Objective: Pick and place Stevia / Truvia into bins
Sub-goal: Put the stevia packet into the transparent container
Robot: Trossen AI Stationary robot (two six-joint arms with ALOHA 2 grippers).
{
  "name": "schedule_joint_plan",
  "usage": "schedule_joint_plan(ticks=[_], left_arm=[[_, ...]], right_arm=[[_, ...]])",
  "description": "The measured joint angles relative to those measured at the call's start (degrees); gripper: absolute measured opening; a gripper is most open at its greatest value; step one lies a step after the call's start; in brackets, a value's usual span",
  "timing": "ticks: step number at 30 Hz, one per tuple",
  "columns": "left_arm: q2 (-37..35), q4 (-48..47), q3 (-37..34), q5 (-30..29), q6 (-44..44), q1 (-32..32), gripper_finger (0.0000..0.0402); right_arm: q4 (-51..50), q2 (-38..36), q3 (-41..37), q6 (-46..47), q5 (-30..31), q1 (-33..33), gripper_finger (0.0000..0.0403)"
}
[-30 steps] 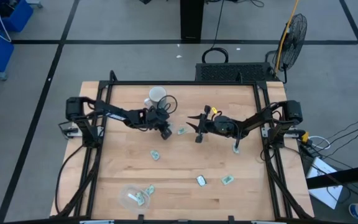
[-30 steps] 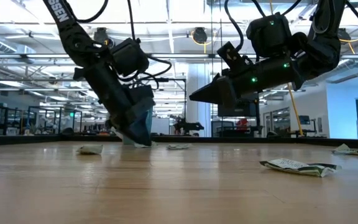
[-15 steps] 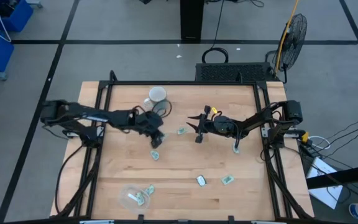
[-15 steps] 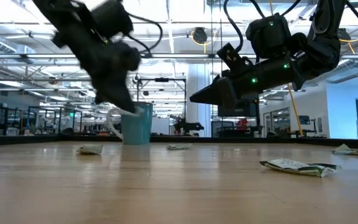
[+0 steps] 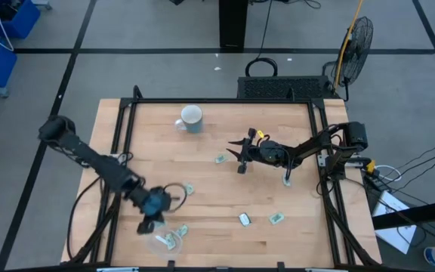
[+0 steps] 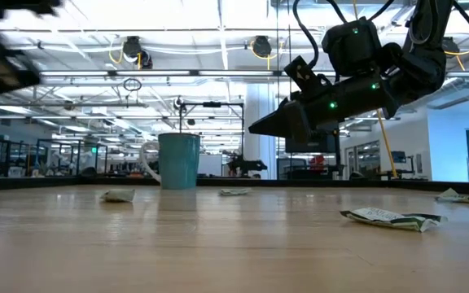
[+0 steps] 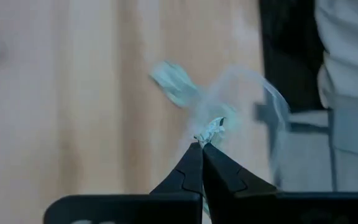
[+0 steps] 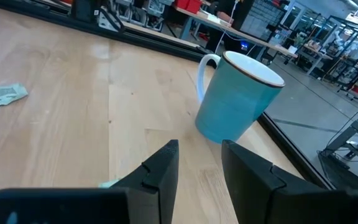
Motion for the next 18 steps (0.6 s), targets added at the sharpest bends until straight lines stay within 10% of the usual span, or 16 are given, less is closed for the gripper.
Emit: schedule_joint_plan(ticks=[18], left_arm=[[12.7,7.0,0.0,-4.2,-30.4,-9.3,0.0046]], right_arm=[[2.0,0.0,0.0,-0.1,0.0,-1.3,0.0116]])
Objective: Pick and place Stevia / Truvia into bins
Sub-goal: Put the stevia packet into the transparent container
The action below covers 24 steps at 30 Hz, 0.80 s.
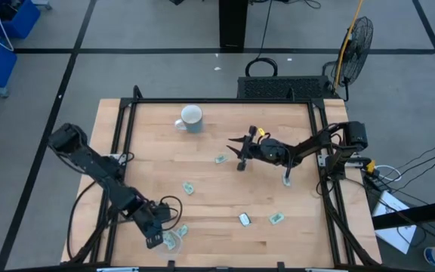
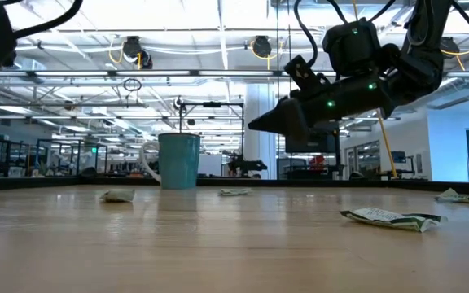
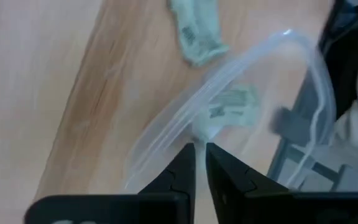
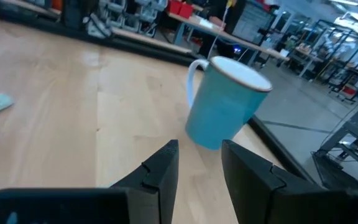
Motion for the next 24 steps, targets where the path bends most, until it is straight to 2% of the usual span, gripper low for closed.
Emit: schedule_joint_plan(ticks=[5,11,15,19,24], left_arm=[[-0.1,-0.3,0.0,1.5,-2.2,0.0,0.0073],[-2.3,0.3,0.0,1.7,-2.5,1.3,0.008],[-6.4,2.8,0.0,0.2,-1.4,3.6,0.008],[-12.4,3.6,0.1,-4.0,6.6,7.2,0.008],[-18.3,2.6,0.1,-14.1,23.0,12.4,0.0081]], right_arm=[[1.6,0.0,0.0,-0.1,-0.5,-0.5,0.0116],[1.9,0.0,0.0,0.2,-9.0,-0.5,0.0116],[1.5,0.0,0.0,2.7,-9.3,-0.5,0.0116],[-5.1,0.0,0.8,2.8,-9.4,-0.5,0.0116],[-20.3,0.0,6.3,6.0,-15.4,-0.5,0.0116]])
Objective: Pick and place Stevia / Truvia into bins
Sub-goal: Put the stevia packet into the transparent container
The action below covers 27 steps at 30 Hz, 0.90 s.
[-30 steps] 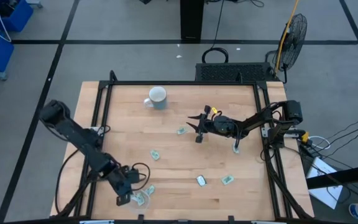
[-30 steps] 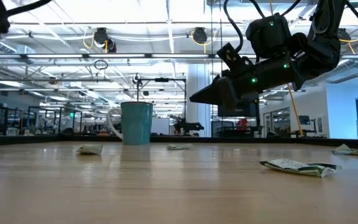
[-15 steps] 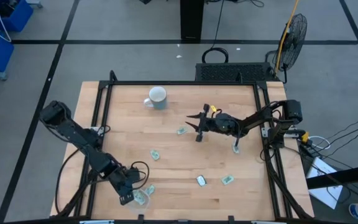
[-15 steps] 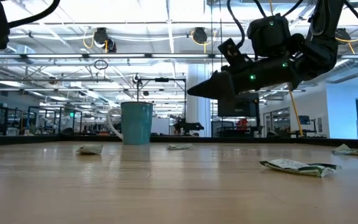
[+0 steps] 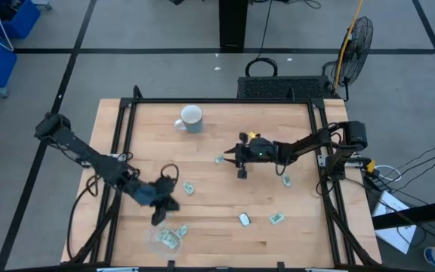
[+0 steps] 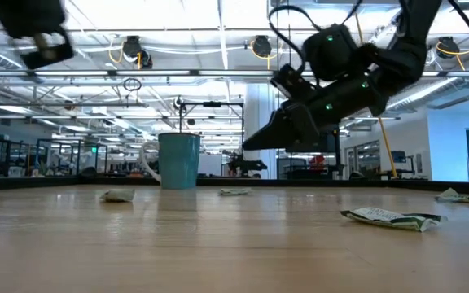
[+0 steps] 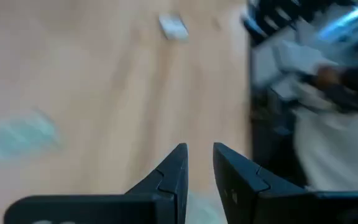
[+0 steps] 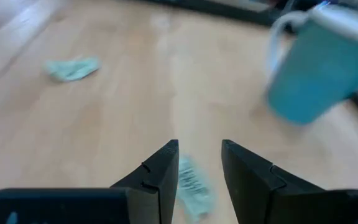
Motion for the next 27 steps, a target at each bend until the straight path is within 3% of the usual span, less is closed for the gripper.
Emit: schedule_joint_plan(ticks=[3,6,12,22,27], left_arm=[[-1.0,-3.1,0.0,-5.9,9.0,2.8,0.0081],[-0.2,-7.9,0.0,-7.2,14.9,5.5,0.0081],[6.1,-11.1,0.0,-6.8,17.9,9.9,0.0093],[13.7,-10.8,0.0,-7.7,26.1,13.6,0.0174],[16.2,-10.9,0.0,-6.9,26.7,16.3,0.0181]], right_arm=[[-2.2,0.0,2.1,-0.4,-1.1,0.7,0.0116],[-0.2,0.0,2.5,-2.3,-1.2,1.2,0.0116],[1.1,0.0,2.5,-0.3,-1.1,1.2,0.0116],[-0.7,0.0,2.4,2.4,-1.2,3.0,0.0116],[0.6,0.0,2.4,3.5,-1.1,4.8,0.0116]])
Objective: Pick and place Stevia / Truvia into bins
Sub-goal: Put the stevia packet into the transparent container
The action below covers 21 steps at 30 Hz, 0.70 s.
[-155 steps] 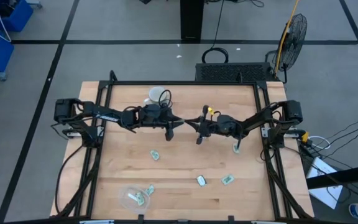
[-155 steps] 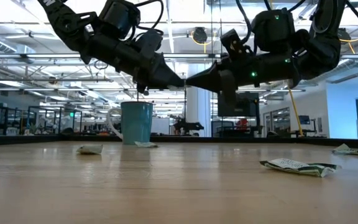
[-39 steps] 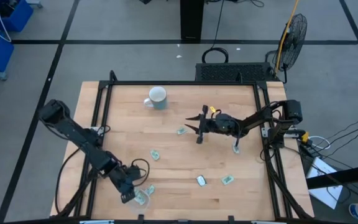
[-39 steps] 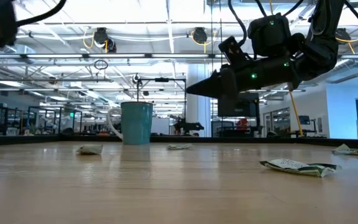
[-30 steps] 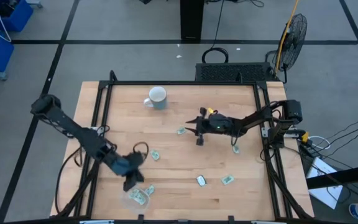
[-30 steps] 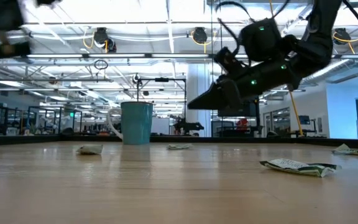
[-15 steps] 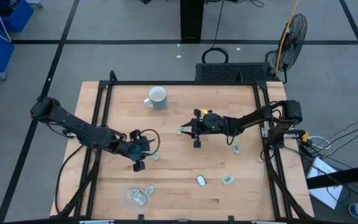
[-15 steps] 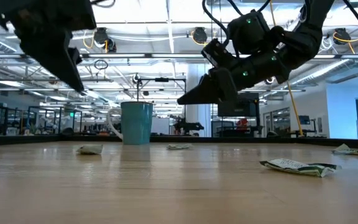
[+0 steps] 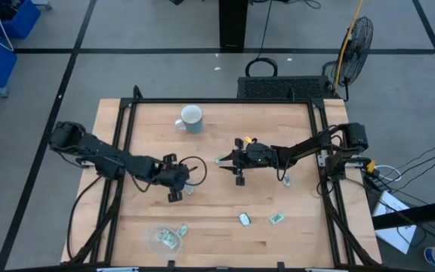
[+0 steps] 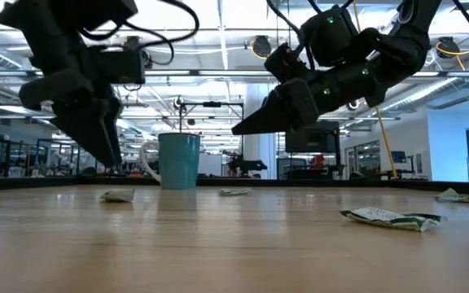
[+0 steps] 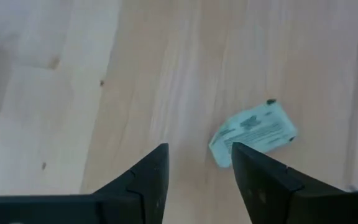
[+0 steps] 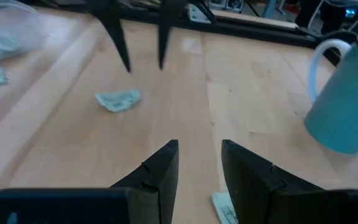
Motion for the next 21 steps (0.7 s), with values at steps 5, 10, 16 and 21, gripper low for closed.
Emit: schedule_joint_plan(ticks=[5,10,16,21], left_arm=[[2.6,0.4,0.0,1.9,6.1,2.3,0.0161],[4.4,3.7,0.0,2.9,9.5,3.1,0.0143],[5.8,4.8,0.0,5.1,11.3,3.1,0.0139],[5.8,5.6,0.0,5.5,11.5,2.8,0.0138]], right_arm=[[0.8,0.0,0.0,1.2,0.2,1.7,0.0116],[1.0,0.0,0.0,6.8,0.2,2.7,0.0116],[1.0,0.0,0.0,8.2,0.3,3.6,0.0116],[1.4,0.0,0.0,9.1,0.3,3.6,0.0116]])
